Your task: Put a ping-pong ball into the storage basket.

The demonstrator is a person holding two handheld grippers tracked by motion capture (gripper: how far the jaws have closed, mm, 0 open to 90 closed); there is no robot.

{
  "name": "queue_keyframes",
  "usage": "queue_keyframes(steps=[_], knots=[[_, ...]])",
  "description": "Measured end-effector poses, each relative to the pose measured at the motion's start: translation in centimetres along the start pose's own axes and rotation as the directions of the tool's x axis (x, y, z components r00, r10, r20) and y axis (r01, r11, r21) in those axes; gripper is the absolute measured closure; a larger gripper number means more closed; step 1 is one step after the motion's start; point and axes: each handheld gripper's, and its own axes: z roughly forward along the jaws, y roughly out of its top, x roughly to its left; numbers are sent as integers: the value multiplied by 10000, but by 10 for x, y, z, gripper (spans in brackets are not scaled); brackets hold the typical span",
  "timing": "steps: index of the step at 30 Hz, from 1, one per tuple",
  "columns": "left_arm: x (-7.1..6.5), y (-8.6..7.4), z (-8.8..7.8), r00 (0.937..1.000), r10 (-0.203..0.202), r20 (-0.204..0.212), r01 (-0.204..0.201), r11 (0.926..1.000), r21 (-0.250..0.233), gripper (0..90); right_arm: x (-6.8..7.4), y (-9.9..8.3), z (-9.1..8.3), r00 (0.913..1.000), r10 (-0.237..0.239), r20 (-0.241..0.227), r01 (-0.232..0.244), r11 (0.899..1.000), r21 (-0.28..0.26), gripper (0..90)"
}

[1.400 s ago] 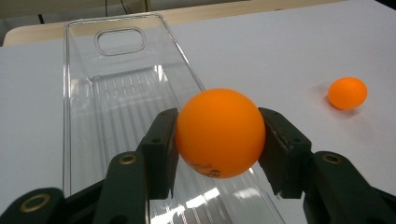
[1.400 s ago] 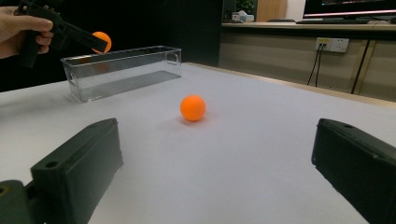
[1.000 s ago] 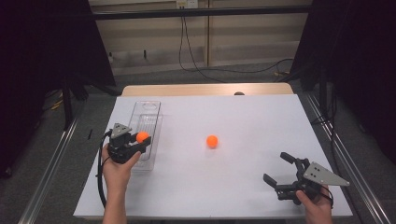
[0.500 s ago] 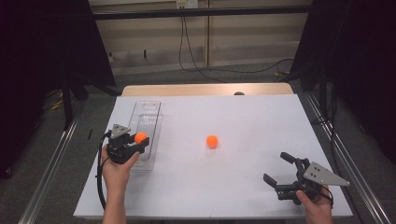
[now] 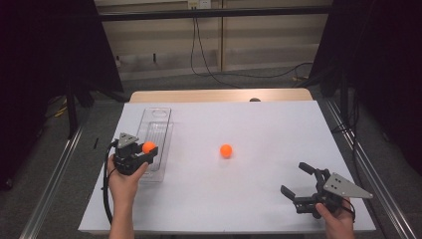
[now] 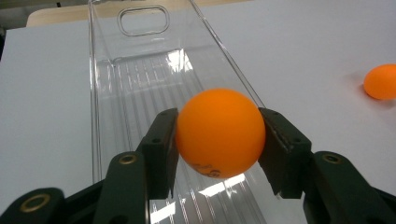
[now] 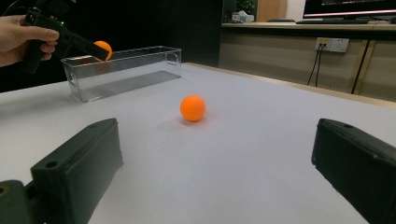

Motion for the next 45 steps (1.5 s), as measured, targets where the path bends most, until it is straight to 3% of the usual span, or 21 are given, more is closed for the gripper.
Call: queue_keyframes(steps=[29, 34, 45], knots=[[1, -2, 2, 9996, -5, -276, 8, 10000, 99, 506, 0, 0, 0, 10000, 1, -13, -1, 10000, -3, 12], [2, -1, 0, 9992, -116, -385, 116, 9999, -3, 457, 0, 0, 0, 10000, 7, -11, -7, 10000, 2, 11], [-3, 2, -4, 9992, -394, -14, 394, 9987, -331, 395, 0, 0, 0, 10000, -8, -14, 8, 10000, -15, 12]])
